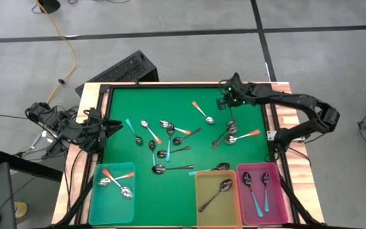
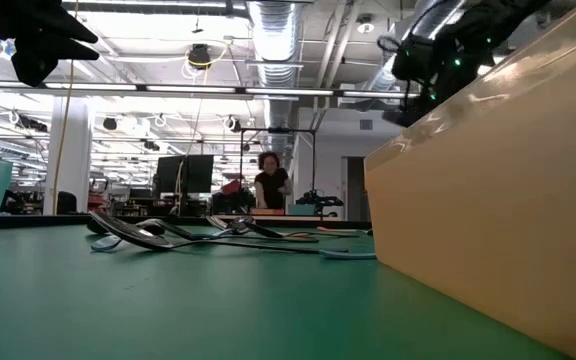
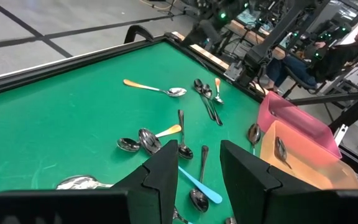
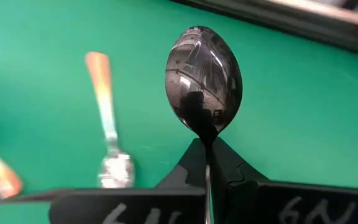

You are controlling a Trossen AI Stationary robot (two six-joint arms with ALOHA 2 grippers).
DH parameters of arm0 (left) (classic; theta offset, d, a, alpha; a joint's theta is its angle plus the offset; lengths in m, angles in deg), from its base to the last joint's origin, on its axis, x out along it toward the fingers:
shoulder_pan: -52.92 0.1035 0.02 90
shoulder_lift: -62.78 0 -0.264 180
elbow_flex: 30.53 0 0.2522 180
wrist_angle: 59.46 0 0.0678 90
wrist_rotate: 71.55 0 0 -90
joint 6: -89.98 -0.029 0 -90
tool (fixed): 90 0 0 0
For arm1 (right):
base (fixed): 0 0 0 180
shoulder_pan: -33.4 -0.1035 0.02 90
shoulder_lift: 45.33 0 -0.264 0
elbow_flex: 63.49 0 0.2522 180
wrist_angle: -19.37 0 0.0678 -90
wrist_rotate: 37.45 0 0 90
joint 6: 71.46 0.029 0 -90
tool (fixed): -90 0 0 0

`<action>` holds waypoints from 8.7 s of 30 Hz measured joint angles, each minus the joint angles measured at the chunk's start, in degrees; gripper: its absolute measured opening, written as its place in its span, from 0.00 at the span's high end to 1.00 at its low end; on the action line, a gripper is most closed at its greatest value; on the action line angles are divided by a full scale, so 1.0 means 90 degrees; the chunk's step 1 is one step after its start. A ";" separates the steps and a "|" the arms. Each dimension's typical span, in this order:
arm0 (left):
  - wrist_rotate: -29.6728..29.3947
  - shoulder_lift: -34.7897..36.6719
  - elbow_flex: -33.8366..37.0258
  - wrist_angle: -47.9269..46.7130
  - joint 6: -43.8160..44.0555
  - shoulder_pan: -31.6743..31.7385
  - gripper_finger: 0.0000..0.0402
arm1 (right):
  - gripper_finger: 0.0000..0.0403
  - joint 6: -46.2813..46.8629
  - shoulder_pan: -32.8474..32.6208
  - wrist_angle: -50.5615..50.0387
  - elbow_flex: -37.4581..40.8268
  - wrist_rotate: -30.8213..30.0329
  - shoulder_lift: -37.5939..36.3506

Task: Sort silverware by color (type)
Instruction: Put the black spoon into the orange bin, then put the orange spoon into the green bin

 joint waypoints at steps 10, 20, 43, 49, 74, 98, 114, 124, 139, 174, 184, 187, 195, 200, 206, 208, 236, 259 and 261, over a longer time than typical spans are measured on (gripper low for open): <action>-0.0174 -0.0001 0.0000 -0.0002 0.0004 0.0001 0.74 | 0.98 -0.0685 -0.0651 0.0865 -0.0632 0.0471 0.0000; -0.0339 0.0001 -0.0002 0.0000 0.0201 0.0000 0.74 | 0.98 -0.0771 -0.1249 0.1177 -0.1094 0.0491 0.0012; 0.0234 0.0001 -0.0007 -0.0002 0.0313 0.0000 0.74 | 0.98 -0.0033 -0.4172 -0.0763 -0.4023 -0.0291 0.2183; 0.0211 -0.0001 -0.0007 0.0000 0.0135 0.0000 0.74 | 0.98 0.2298 -0.5676 -0.1758 -0.4136 -0.1041 0.2068; 0.0273 -0.0015 -0.0007 0.0000 0.0165 0.0000 0.74 | 0.98 0.8960 -0.8903 -0.2472 -0.4118 -0.1365 0.3520; 0.0217 -0.0016 -0.0007 -0.0097 0.0000 0.0000 0.74 | 0.98 0.8503 -0.8819 -0.2726 -0.4124 -0.0821 0.3774; 0.0174 -0.0016 -0.0005 -0.0165 0.0010 0.0000 0.74 | 0.96 0.7693 -0.8450 -0.2442 -0.4124 -0.0209 0.4178; 0.0211 -0.0018 -0.0005 -0.0209 0.0044 0.0000 0.74 | 0.94 0.7686 -0.8445 -0.2440 -0.4124 -0.0221 0.4182; 0.0008 -0.0018 -0.0002 -0.0390 0.0069 0.0000 0.74 | 0.64 0.6744 -0.8209 -0.2677 -0.4122 -0.0267 0.4164; -0.0408 -0.0018 -0.0002 -0.0291 0.0638 0.0000 0.74 | 0.68 0.5005 -0.7423 -0.6262 -0.2559 -0.3451 -0.0317; -0.0675 -0.0016 0.0000 -0.0517 0.0870 0.0000 0.74 | 0.68 0.4563 -0.6225 -0.5180 -0.0889 -0.3054 -0.1333; -0.0551 -0.0018 0.0000 -0.0522 0.0886 0.0000 0.74 | 0.68 0.3795 -0.5710 -0.4832 -0.0640 -0.2824 -0.1429; -0.1328 -0.0016 0.0000 -0.0522 0.0928 0.0042 0.74 | 0.68 0.1070 -0.4044 -0.3939 -0.0591 -0.1814 -0.1426; -0.1460 -0.0133 0.0000 -0.0523 0.1188 0.0227 0.74 | 0.68 -0.0238 -0.3086 -0.3292 -0.0591 -0.1402 -0.1426; -0.1357 -0.0918 0.0000 -0.0449 0.1385 0.0515 0.74 | 0.68 -0.1187 -0.2421 -0.2616 -0.0595 -0.1094 -0.1253; -0.1170 -0.1286 0.0000 -0.0293 0.1390 0.0626 0.74 | 0.68 -0.1495 -0.2200 -0.2439 -0.0598 -0.0853 -0.1131; 0.0237 -0.2348 -0.0534 0.0131 0.0278 0.2500 0.74 | 0.68 -0.3469 -0.0100 -0.1206 -0.0928 0.1889 0.1377; -0.0336 -0.1439 -0.0894 -0.1450 0.0667 0.2640 0.74 | 0.68 -0.2837 -0.0389 0.0651 -0.1161 0.1899 0.1377; -0.0331 -0.1267 -0.0894 -0.1570 0.0697 0.2640 0.74 | 0.68 -0.2835 -0.0426 0.0656 -0.1298 0.1824 0.1377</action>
